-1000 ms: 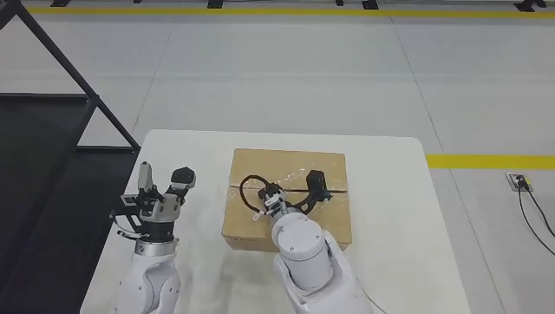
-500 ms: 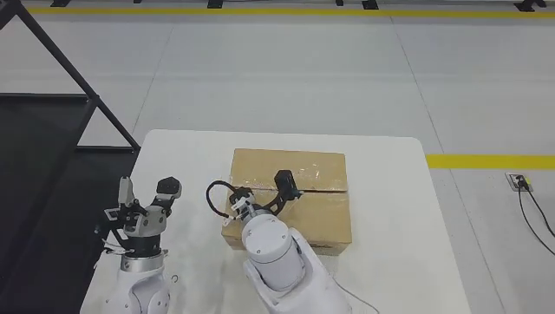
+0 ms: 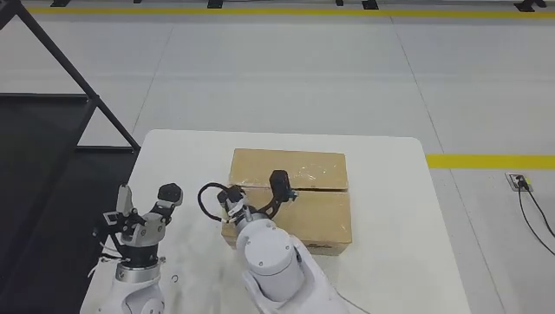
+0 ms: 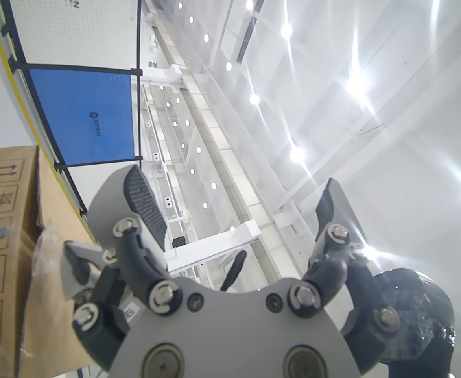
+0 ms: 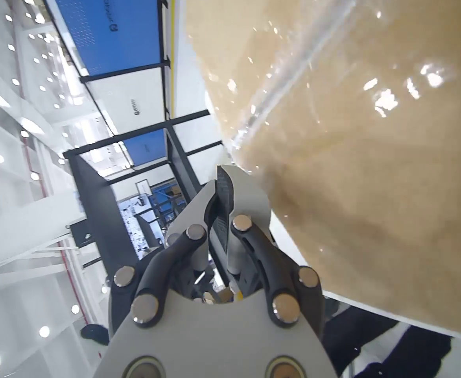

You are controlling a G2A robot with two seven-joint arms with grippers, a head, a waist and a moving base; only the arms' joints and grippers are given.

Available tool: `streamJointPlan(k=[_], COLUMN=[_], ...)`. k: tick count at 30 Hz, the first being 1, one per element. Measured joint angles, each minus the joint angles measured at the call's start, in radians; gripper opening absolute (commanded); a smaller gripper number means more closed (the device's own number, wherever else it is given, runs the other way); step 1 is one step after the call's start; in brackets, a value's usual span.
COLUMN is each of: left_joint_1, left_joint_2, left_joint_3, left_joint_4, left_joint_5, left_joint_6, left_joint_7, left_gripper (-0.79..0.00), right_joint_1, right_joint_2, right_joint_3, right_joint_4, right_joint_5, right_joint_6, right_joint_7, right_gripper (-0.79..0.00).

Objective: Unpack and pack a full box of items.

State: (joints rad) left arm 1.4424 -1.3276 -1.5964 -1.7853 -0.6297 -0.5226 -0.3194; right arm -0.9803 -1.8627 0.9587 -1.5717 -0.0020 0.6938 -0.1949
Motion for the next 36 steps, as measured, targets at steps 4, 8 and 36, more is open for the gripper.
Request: streamJointPlan(k=[4, 8, 36], left_joint_1=[0.000, -0.014, -0.044], left_joint_2=[0.001, 0.001, -0.001], left_joint_3=[0.011, 0.020, 0.038], left_joint_4=[-0.011, -0.018, -0.010], left_joint_5=[-0.012, -0.040, -0.104], left_joint_6=[0.002, -0.009, -0.016], left_joint_7=[-0.062, -0.105, -0.140], left_gripper=[0.000, 0.000, -0.001], right_joint_1=[-0.112, -0.230, -0.327], right_joint_2=[0.027, 0.055, 0.095], right_joint_3=[0.036, 0.089, 0.186], right_joint_4=[-0.199, -0.390, -0.521], right_joint_5=[0.010, 0.025, 0.137], right_joint_6=[-0.089, -0.199, -0.327], right_joint_7=[-0.052, -0.092, -0.155], right_gripper=[-0.785, -0.785, 0.000])
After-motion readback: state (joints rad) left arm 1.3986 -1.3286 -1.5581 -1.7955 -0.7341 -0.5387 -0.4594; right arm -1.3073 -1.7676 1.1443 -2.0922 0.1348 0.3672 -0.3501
